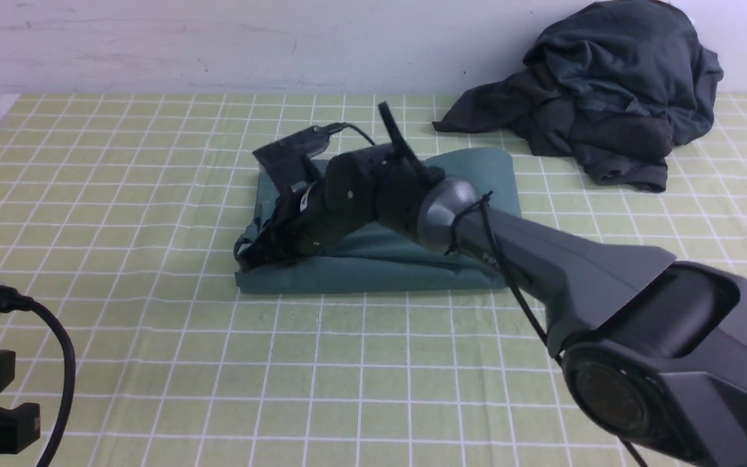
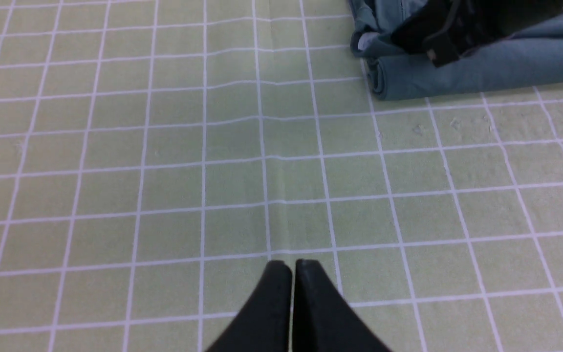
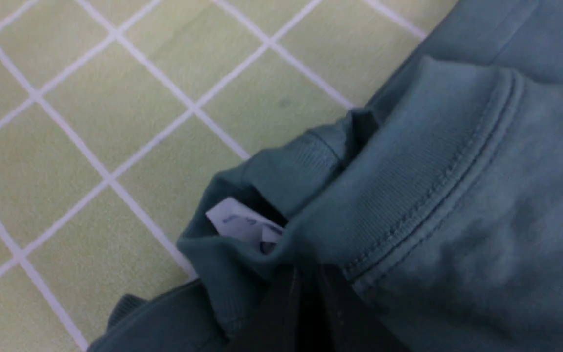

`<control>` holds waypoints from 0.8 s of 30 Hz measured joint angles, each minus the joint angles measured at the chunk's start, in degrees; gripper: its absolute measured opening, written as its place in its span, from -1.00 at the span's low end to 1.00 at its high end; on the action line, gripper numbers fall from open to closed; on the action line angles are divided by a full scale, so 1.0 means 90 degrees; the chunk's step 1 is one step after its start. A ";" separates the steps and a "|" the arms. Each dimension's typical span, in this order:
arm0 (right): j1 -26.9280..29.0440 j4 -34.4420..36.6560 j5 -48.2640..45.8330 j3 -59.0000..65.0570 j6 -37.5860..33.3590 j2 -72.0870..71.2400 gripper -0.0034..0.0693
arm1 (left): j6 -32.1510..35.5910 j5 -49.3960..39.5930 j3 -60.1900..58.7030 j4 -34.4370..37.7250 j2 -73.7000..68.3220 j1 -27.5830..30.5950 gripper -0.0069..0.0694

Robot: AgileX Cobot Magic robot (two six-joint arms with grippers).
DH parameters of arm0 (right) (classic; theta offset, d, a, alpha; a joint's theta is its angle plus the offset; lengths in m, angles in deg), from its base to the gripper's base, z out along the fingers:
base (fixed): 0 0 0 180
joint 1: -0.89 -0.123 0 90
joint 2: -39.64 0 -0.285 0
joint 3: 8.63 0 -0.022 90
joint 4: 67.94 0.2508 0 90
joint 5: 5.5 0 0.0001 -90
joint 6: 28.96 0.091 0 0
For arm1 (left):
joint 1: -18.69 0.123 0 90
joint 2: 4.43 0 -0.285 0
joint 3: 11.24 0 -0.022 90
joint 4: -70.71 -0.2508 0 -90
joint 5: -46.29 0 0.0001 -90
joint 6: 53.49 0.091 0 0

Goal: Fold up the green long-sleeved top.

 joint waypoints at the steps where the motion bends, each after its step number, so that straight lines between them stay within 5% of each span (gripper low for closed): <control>1: -0.0030 -0.0169 -0.0038 -0.0062 0.0000 -0.0029 -0.85 | 0.0000 0.0031 0.0000 0.0000 0.0000 0.0000 -0.83; 12: 0.0044 -0.2732 -0.2511 -0.1624 0.0000 -0.2488 -0.85 | 0.0097 0.0072 0.0000 0.0000 0.0000 0.0000 -0.83; 19: 0.1307 -0.2855 -0.3265 -0.0903 -0.0199 -0.4568 -0.85 | 0.0097 0.0067 0.0000 0.0000 0.0000 0.0000 -0.83; 24: 0.2583 -0.2165 -0.2530 0.1163 0.0003 -0.6004 -0.85 | 0.0097 0.0067 0.0000 0.0000 0.0000 0.0000 -0.83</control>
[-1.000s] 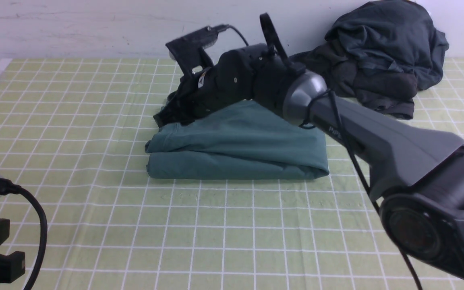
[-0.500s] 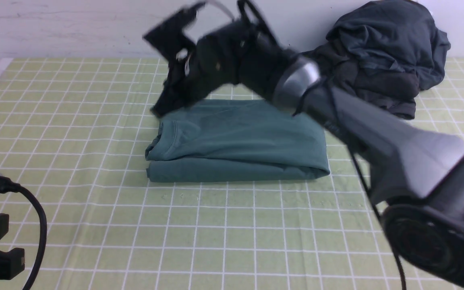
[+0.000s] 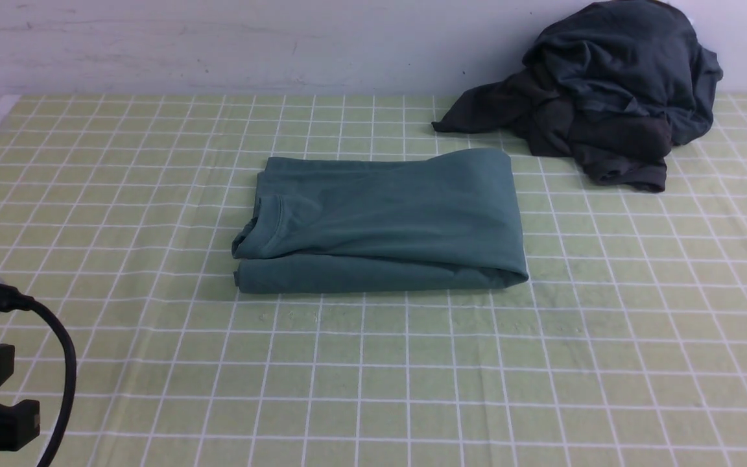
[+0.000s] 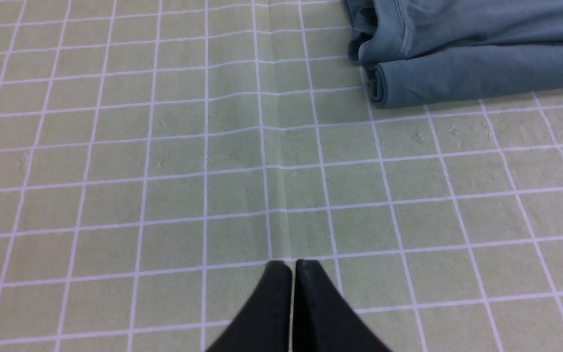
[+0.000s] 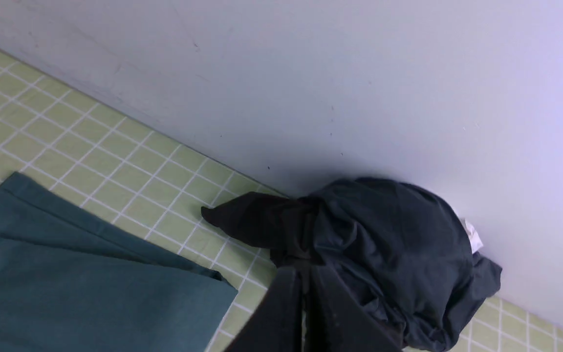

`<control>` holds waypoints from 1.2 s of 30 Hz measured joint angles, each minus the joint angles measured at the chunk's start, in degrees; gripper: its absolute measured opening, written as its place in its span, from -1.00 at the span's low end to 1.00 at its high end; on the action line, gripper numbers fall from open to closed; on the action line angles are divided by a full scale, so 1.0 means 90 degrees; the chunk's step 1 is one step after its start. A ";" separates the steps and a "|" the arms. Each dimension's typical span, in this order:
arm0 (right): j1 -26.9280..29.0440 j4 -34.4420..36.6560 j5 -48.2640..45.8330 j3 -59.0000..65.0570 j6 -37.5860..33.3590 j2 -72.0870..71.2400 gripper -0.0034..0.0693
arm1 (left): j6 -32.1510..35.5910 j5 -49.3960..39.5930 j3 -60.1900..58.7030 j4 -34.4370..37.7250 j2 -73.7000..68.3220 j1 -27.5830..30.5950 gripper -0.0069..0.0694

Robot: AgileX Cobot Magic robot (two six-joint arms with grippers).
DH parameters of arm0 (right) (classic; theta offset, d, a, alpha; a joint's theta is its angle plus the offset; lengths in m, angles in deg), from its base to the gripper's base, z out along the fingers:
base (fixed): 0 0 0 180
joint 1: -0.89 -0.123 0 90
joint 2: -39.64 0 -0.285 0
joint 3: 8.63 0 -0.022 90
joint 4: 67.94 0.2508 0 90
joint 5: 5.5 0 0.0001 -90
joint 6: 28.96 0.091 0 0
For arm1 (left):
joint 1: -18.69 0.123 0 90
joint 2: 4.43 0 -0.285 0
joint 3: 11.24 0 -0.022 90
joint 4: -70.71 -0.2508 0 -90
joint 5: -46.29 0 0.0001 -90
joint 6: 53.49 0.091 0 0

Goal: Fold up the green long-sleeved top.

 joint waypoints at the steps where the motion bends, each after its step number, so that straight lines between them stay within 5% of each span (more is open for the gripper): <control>1: 0.0172 0.0252 0.0386 0.0565 0.0000 -0.0362 -0.85 | 0.0000 0.0000 0.0000 0.0000 0.0000 0.0000 -0.83; 6: 0.0428 0.0973 0.2467 0.3175 -0.0226 -0.1779 -0.85 | 0.0000 0.0000 0.0000 0.0000 0.0000 0.0000 -0.83; 11: 0.0428 0.1107 0.6828 0.7030 -0.0405 -0.4043 -0.85 | 0.0000 0.0000 0.0000 0.0000 0.0000 0.0000 -0.83; 13: 0.0428 0.1107 0.7755 0.7676 -0.0398 -0.4430 -0.85 | 0.0000 0.0000 0.0000 0.0000 0.0000 0.0000 -0.83; 16: 0.0428 0.1132 1.1106 0.9800 -0.0215 -0.5142 -0.85 | 0.0000 0.0000 0.0000 0.0000 0.0000 0.0000 -0.83; 21: 0.0428 0.1178 1.3363 1.1483 -0.0084 -0.5406 -0.85 | 0.0000 0.0000 0.0000 0.0000 0.0000 0.0000 -0.83; 31: 0.0428 0.1172 1.3491 1.3524 -0.0067 -0.5412 -0.85 | 0.0000 0.0000 0.0000 0.0000 0.0000 0.0000 -0.83; 36: 0.0428 0.1158 1.2376 1.3641 -0.0059 -0.5453 -0.85 | 0.0000 0.0000 0.0000 0.0000 0.0000 0.0000 -0.83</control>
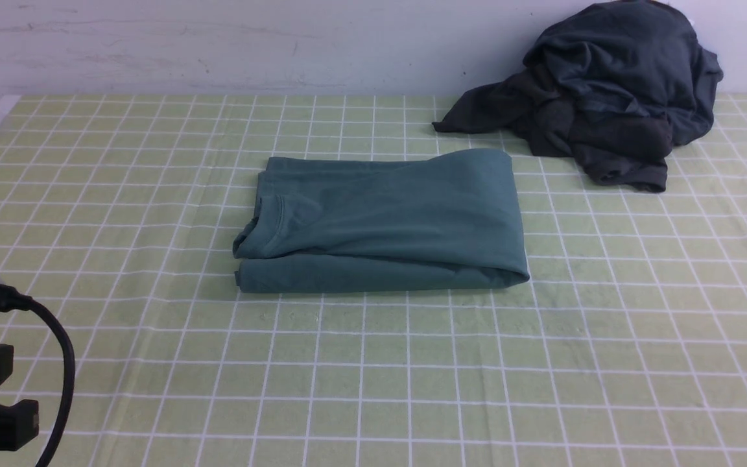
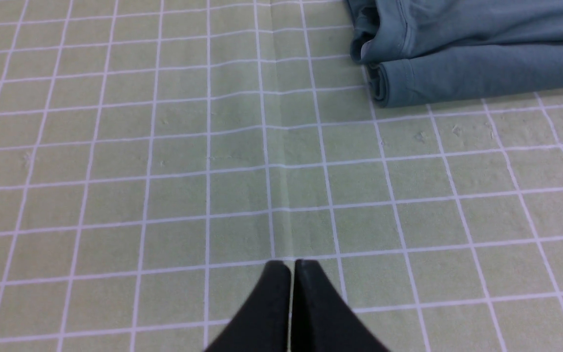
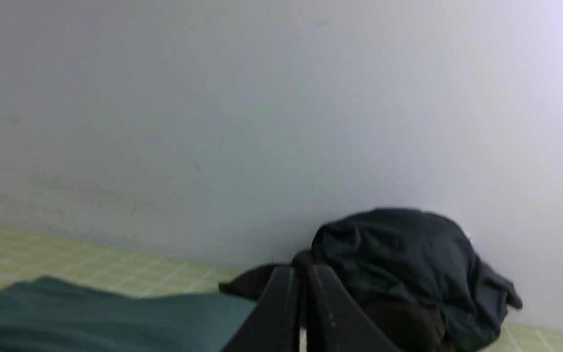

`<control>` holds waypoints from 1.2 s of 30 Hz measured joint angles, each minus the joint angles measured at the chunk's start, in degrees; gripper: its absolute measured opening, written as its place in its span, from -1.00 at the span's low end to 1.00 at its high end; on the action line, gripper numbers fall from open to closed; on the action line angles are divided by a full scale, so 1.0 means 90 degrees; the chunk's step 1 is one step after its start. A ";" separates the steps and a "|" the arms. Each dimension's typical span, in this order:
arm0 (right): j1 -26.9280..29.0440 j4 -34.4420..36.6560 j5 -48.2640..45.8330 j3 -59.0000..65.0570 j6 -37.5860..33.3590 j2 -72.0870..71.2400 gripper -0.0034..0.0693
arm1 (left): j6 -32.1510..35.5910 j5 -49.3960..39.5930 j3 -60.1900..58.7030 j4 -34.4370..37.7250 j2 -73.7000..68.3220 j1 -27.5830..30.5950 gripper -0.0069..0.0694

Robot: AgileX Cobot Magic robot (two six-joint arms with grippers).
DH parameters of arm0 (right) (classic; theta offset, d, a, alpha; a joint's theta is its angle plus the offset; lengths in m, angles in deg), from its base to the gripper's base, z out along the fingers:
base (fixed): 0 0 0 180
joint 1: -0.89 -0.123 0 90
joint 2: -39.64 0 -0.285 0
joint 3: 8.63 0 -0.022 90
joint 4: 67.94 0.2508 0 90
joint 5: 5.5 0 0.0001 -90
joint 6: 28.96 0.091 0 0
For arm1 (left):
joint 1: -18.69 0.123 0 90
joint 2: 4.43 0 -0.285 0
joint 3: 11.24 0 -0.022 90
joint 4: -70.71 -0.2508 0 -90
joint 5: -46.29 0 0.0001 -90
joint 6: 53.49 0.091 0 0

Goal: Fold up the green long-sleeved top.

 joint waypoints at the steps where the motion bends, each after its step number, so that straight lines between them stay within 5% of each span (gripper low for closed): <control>1: -0.0007 0.0054 -0.0457 0.0000 -0.0006 -0.0072 -0.85 | 0.0000 0.0000 0.0000 0.0000 0.0000 0.0000 -0.83; 8: -0.0007 0.0478 -0.2742 0.0002 -0.0098 -0.1569 -0.85 | 0.0000 -0.0007 0.0000 -0.0001 0.0000 0.0000 -0.83; 11: -0.0002 0.0570 -0.4674 0.0002 -0.0544 -0.3177 -0.85 | 0.0000 -0.0012 0.0000 -0.0001 0.0000 0.0000 -0.83; 17: 0.0421 -0.0025 -0.7299 0.0010 -0.0695 -0.4905 -0.85 | 0.0000 -0.0042 0.0000 -0.0001 0.0006 0.0000 -0.83; 25: 0.1901 -0.0425 -0.7410 -0.0002 0.0933 -0.4953 -0.92 | 0.0000 -0.0165 0.0000 -0.0001 0.0007 0.0000 -0.83; 36: 0.2612 0.0053 -0.7442 -0.0009 0.1105 -0.4953 -0.94 | 0.0000 -0.0238 0.0000 -0.0001 0.0007 0.0000 -0.83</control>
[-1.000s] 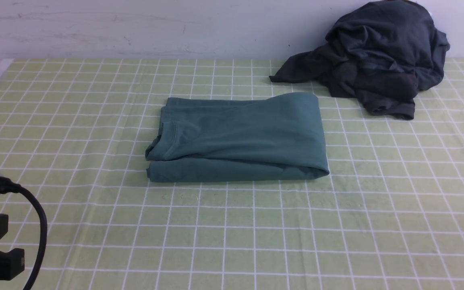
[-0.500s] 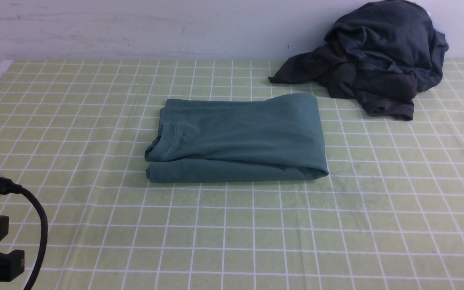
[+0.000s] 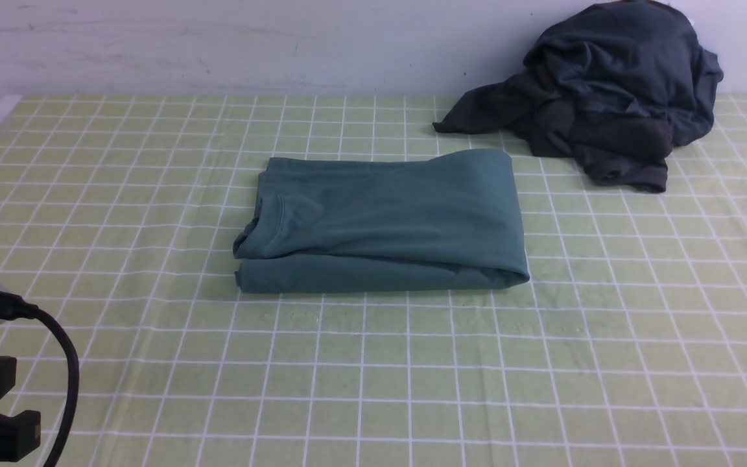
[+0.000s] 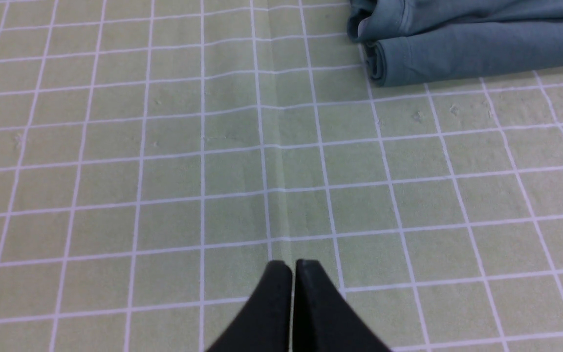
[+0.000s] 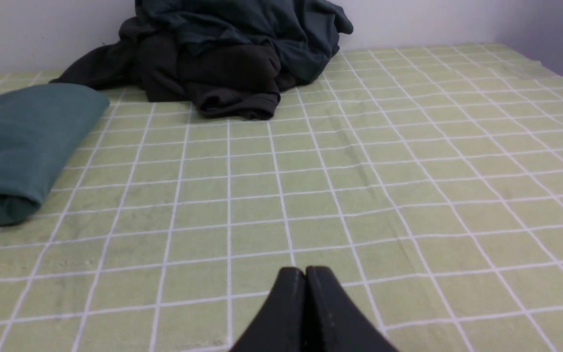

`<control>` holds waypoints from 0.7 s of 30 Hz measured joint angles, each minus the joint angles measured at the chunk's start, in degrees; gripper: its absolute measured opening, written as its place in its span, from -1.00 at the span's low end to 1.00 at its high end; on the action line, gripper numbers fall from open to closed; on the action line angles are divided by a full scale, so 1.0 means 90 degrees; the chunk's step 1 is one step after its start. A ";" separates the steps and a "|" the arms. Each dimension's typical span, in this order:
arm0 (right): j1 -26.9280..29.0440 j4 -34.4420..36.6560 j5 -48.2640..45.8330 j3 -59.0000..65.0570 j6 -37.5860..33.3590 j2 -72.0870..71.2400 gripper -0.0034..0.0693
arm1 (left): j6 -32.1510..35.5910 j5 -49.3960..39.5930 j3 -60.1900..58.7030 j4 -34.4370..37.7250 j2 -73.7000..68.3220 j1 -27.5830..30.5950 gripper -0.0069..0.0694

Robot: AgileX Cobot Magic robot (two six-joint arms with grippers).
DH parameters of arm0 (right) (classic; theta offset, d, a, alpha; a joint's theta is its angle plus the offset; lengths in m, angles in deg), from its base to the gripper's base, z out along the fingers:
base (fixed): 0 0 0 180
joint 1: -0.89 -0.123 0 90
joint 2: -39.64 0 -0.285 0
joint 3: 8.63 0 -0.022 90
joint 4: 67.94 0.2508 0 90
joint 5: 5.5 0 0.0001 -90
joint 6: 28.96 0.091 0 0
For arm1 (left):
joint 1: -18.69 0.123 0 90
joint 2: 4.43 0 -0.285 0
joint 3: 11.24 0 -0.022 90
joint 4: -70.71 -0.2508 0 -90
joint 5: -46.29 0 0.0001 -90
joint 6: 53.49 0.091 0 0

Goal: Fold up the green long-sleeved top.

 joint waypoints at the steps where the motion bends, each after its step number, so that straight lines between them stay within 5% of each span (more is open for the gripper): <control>1: 0.0000 0.0065 -0.0006 0.0000 0.0000 0.0000 -0.94 | 0.0000 0.0000 0.0000 0.0000 0.0000 0.0000 -0.83; 16: 0.0000 0.0144 -0.0019 0.0000 0.0006 0.0000 -0.94 | 0.0000 0.0000 0.0000 0.0000 0.0013 -0.0011 -0.83; 21: 0.0000 0.0176 -0.0019 0.0000 0.0006 0.0000 -0.94 | 0.0000 0.0051 -0.0561 -0.0104 0.0931 -0.0447 -0.83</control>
